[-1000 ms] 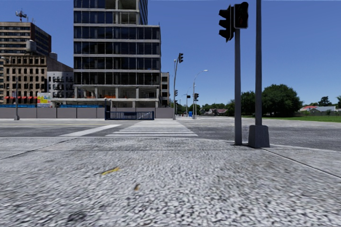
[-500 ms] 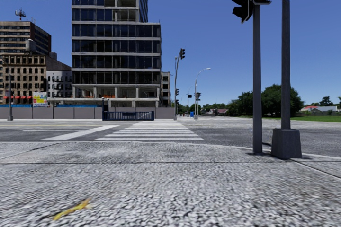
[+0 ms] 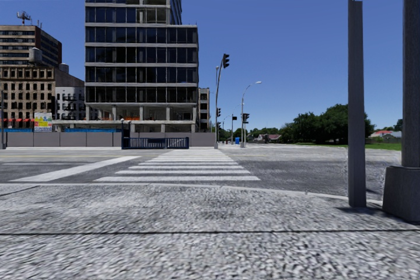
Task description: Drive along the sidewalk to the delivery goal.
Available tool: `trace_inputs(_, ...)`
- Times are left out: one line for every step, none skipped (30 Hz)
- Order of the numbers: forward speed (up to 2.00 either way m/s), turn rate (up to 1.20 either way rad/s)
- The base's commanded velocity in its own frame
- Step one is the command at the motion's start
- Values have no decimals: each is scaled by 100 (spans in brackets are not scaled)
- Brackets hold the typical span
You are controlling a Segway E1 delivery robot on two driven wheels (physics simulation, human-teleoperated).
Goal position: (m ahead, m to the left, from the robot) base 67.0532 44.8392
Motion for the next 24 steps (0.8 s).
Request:
trace_inputs(200, 0)
trace_inputs(200, 0)
trace_inputs(200, 0)
trace_inputs(200, 0)
trace_inputs(200, 0)
trace_inputs(200, 0)
trace_inputs(200, 0)
trace_inputs(200, 0)
trace_inputs(200, 0)
trace_inputs(200, 0)
trace_inputs(200, 0)
trace_inputs(200, 0)
trace_inputs(200, 0)
trace_inputs(200, 0)
trace_inputs(200, 0)
trace_inputs(200, 0)
trace_inputs(200, 0)
trace_inputs(200, 0)
trace_inputs(200, 0)
trace_inputs(200, 0)
trace_inputs(200, 0)
trace_inputs(200, 0)
trace_inputs(200, 0)
trace_inputs(200, 0)
